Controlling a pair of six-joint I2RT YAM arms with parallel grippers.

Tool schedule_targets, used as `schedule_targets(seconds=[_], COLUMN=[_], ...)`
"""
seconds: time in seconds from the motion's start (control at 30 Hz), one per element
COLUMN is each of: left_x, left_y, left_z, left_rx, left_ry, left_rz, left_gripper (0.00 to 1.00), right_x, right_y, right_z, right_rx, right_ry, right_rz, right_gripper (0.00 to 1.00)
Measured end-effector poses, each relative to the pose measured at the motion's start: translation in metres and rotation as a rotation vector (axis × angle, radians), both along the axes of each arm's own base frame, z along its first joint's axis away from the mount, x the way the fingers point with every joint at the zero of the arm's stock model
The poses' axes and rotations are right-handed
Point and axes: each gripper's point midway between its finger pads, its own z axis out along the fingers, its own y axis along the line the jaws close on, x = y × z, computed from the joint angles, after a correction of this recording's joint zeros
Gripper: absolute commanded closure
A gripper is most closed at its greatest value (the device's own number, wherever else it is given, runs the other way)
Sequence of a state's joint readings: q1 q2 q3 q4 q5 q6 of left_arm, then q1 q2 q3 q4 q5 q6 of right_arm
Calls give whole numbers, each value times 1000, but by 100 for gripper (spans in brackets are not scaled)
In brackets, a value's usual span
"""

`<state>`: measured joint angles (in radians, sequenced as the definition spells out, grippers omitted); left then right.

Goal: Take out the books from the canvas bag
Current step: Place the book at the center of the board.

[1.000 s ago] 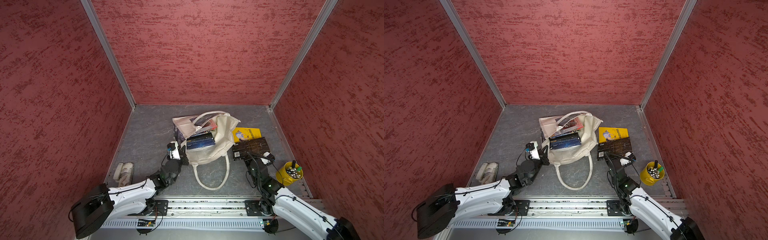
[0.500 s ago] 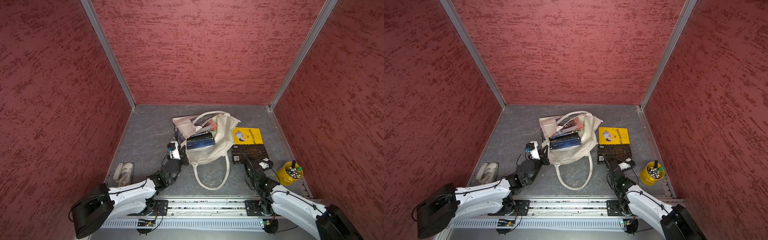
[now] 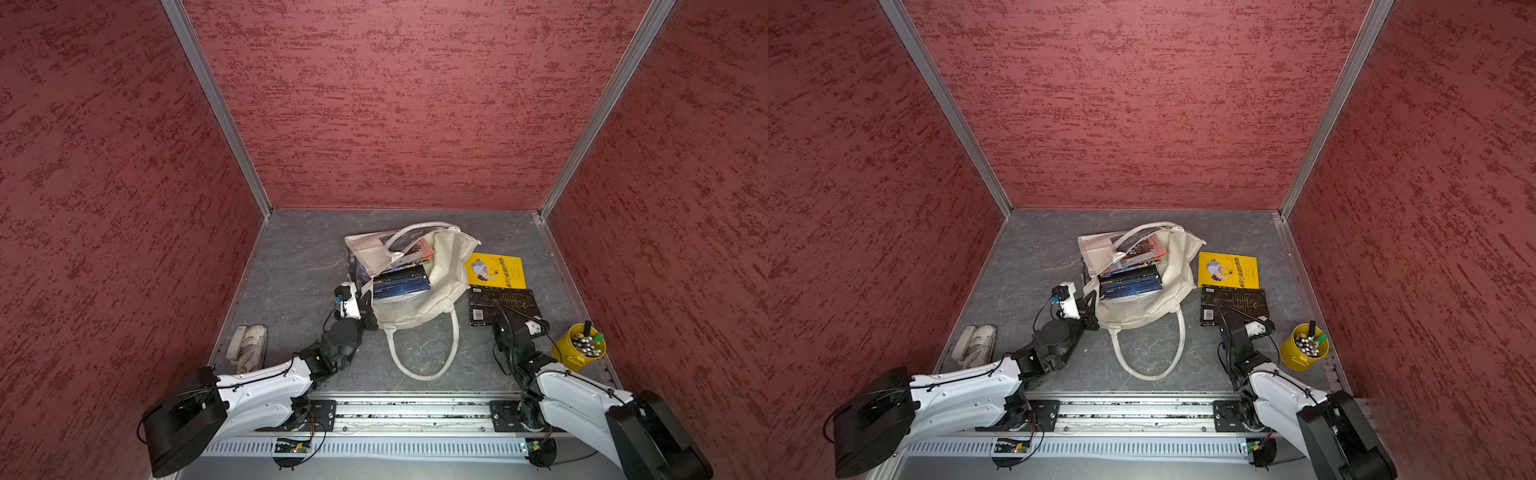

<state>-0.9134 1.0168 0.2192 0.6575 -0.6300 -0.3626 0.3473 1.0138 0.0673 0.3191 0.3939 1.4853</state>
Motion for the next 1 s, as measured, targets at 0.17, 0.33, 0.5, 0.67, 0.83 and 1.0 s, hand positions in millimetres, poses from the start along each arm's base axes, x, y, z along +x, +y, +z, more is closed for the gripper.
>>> schedule_targets(seconds=[0.17, 0.33, 0.5, 0.67, 0.83, 1.0], left_x=[0, 0, 0, 0, 0, 0], left_y=[0, 0, 0, 0, 0, 0], left_z=[0, -1, -1, -1, 0, 0], left_rx=[2, 2, 2, 3, 3, 3], left_ry=[1, 2, 2, 2, 2, 2], left_rz=[0, 0, 0, 0, 0, 0], left_gripper=[100, 100, 100, 100, 100, 100], right_x=[10, 22, 32, 30, 28, 26], right_y=[-1, -1, 0, 0, 2, 3], right_z=[-1, 0, 2, 0, 9, 23], right_rx=[-10, -27, -38, -61, -70, -83], right_ry=[3, 9, 3, 19, 1, 6], right_rz=[18, 44, 72, 101, 125, 140], right_gripper=[100, 93, 76, 45, 13, 1])
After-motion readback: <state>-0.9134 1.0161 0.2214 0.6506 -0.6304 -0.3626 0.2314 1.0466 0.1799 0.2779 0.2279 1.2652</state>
